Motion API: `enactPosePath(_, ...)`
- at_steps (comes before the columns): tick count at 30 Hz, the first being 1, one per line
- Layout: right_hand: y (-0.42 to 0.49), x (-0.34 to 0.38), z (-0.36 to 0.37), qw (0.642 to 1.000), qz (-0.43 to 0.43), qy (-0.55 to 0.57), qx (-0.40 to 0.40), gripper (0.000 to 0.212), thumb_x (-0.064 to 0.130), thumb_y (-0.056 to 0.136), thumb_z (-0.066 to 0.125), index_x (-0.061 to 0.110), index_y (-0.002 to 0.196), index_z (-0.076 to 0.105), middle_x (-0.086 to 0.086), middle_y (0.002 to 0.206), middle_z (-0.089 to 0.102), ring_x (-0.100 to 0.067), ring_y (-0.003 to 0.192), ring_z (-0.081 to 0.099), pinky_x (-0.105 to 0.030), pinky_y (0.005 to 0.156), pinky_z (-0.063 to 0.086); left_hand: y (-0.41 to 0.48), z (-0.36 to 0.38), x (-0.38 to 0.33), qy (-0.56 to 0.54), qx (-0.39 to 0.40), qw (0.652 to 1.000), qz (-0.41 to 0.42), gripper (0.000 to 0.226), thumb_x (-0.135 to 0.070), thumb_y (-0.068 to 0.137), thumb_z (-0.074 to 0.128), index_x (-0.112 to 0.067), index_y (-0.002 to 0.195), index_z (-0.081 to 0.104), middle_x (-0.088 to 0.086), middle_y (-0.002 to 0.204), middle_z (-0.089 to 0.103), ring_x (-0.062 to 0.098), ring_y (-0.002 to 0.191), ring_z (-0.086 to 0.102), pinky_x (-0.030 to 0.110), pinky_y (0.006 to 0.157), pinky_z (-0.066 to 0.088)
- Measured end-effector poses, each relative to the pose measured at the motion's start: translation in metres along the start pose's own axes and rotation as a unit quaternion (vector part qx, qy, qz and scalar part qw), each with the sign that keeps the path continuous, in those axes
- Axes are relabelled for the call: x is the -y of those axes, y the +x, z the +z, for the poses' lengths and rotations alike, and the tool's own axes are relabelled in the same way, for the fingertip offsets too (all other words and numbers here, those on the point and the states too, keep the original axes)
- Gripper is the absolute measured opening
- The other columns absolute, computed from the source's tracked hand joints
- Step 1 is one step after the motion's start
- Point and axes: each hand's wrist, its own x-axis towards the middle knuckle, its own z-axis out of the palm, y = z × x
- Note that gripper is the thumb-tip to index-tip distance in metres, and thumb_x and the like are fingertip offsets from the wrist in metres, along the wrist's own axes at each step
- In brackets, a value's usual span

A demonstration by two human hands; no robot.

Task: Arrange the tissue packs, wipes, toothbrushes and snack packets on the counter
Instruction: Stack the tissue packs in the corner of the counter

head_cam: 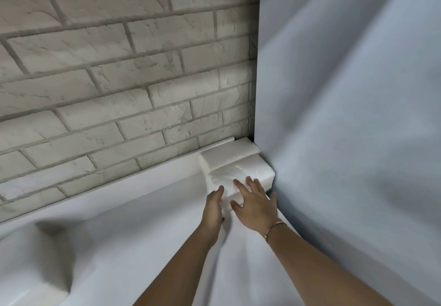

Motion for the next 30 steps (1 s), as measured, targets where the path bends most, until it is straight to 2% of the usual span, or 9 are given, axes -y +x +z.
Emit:
enactPosePath(4,0.011,-0.013,-0.008,1.000,0.008,-0.005,0.011,0.065,0.062,0.096,0.038,0.052,0.155,0.014,0.007,0.171,0.007,-0.015,0.158,0.001,-0.065,0.120,0.014,0.009,0.011,0.002,0.007,0.021,1.000,-0.001,0.067,-0.060,0.100,0.048,-0.027,0.156,0.036,-0.008,0.160,0.035,0.020,0.150,0.033,0.053,0.121,0.032)
enactPosePath(9,0.016,-0.013,-0.015,0.999,0.013,0.015,0.026,0.065,0.061,0.092,0.044,0.052,0.153,0.022,0.008,0.169,0.014,-0.012,0.156,0.008,-0.063,0.118,0.018,0.009,0.010,0.003,0.007,0.020,1.000,-0.006,0.068,-0.055,0.100,0.050,-0.028,0.160,0.029,-0.010,0.157,0.038,0.020,0.149,0.035,0.053,0.120,0.032)
enactPosePath(14,0.011,-0.008,-0.028,0.999,0.015,0.017,0.042,0.063,0.042,0.094,0.048,0.051,0.152,0.026,0.008,0.166,0.018,-0.013,0.154,0.016,-0.058,0.117,0.024,0.005,-0.005,0.001,0.072,0.047,0.996,0.010,0.024,-0.044,0.102,0.054,-0.042,0.125,0.053,-0.018,0.134,0.054,0.016,0.132,0.046,0.049,0.112,0.040)
enactPosePath(16,0.011,-0.007,-0.034,0.998,0.014,0.027,0.058,0.066,0.029,0.092,0.048,0.050,0.152,0.029,0.008,0.165,0.021,-0.015,0.152,0.021,-0.054,0.116,0.027,0.003,-0.013,0.000,0.130,0.049,0.990,0.029,0.032,-0.041,0.095,0.062,-0.032,0.125,0.059,-0.014,0.125,0.060,0.017,0.120,0.054,0.042,0.104,0.044)
enactPosePath(18,0.019,-0.009,-0.040,0.991,0.026,0.099,0.085,0.067,0.021,0.089,0.052,0.044,0.151,0.038,0.004,0.162,0.025,-0.018,0.149,0.028,-0.045,0.119,0.030,0.000,-0.019,-0.002,0.186,0.034,0.981,0.048,0.039,-0.044,0.080,0.064,-0.016,0.106,0.068,-0.005,0.102,0.063,0.019,0.095,0.058,0.035,0.087,0.044)
enactPosePath(20,0.024,-0.012,-0.050,0.973,0.045,0.204,0.099,0.057,0.017,0.091,0.058,0.033,0.146,0.052,0.002,0.158,0.036,-0.020,0.143,0.039,-0.032,0.117,0.034,-0.005,-0.026,-0.006,0.211,0.022,0.975,0.066,0.039,-0.045,0.074,0.063,-0.009,0.088,0.069,-0.002,0.088,0.062,0.020,0.083,0.055,0.033,0.079,0.044)
enactPosePath(23,0.017,-0.019,-0.065,0.947,0.078,0.307,0.061,0.045,0.018,0.095,0.062,0.027,0.139,0.061,0.004,0.148,0.053,-0.015,0.133,0.051,-0.026,0.111,0.038,-0.020,-0.036,-0.017,0.209,0.019,0.973,0.097,0.036,-0.040,0.078,0.062,-0.007,0.086,0.071,0.000,0.091,0.067,0.020,0.084,0.058,0.036,0.085,0.050)
enactPosePath(27,-0.016,-0.013,-0.072,0.913,0.103,0.393,-0.030,0.042,0.020,0.095,0.064,0.028,0.136,0.064,0.000,0.144,0.057,-0.011,0.125,0.053,-0.030,0.108,0.041,-0.042,-0.052,-0.031,0.198,0.023,0.971,0.133,0.017,-0.027,0.094,0.062,-0.018,0.095,0.077,-0.010,0.104,0.073,0.016,0.099,0.068,0.038,0.098,0.053)
enactPosePath(30,-0.053,0.011,-0.073,0.883,0.114,0.452,-0.047,0.039,0.022,0.096,0.063,0.032,0.134,0.062,0.002,0.138,0.057,-0.013,0.124,0.055,-0.039,0.110,0.044,-0.063,-0.065,-0.035,0.183,0.003,0.970,0.162,0.017,-0.023,0.097,0.060,-0.020,0.093,0.076,-0.005,0.099,0.073,0.021,0.098,0.069,0.033,0.087,0.055)
